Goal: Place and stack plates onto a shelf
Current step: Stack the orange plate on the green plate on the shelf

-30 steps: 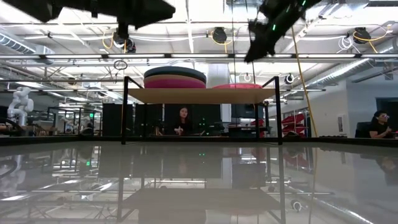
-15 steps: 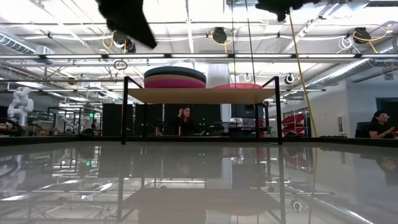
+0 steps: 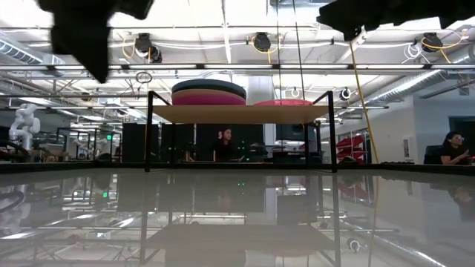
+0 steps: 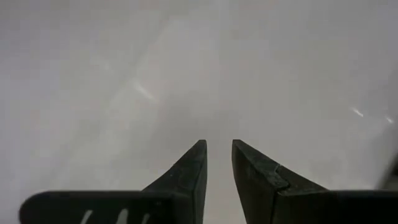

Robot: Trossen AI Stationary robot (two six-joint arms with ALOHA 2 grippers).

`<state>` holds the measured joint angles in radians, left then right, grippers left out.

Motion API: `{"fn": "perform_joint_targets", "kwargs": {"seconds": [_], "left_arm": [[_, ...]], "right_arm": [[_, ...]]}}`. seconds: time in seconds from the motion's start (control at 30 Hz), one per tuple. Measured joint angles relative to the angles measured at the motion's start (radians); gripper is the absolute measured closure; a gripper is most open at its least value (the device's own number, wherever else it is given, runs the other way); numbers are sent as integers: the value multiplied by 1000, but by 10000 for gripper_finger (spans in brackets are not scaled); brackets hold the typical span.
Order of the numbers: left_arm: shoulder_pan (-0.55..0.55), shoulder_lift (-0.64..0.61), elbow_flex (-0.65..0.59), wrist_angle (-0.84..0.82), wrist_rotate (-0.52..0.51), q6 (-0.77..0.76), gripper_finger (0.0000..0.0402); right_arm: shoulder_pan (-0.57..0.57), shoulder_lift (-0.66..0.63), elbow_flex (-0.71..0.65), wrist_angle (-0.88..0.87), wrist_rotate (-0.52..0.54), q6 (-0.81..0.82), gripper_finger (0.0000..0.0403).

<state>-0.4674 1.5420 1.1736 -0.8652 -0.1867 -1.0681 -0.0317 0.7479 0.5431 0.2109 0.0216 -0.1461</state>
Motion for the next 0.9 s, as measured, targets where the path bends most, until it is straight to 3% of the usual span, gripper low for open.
{"fn": "perform_joint_targets", "kwargs": {"seconds": [0.17, 0.4, 0.67, 0.9], "left_arm": [[-38, 13, 2, -119, 230, -60, 321], [-57, 11, -12, -321, 284, 298, 321], [0, 11, -115, -242, 519, 503, 321], [22, 11, -243, -112, 627, 592, 321]], "right_arm": [[15, 3, -12, 3, 8, -17, 271], [15, 2, -12, 2, 8, -29, 271], [15, 2, -11, -14, 5, -27, 271], [15, 2, -11, -42, 4, -23, 271]]}}
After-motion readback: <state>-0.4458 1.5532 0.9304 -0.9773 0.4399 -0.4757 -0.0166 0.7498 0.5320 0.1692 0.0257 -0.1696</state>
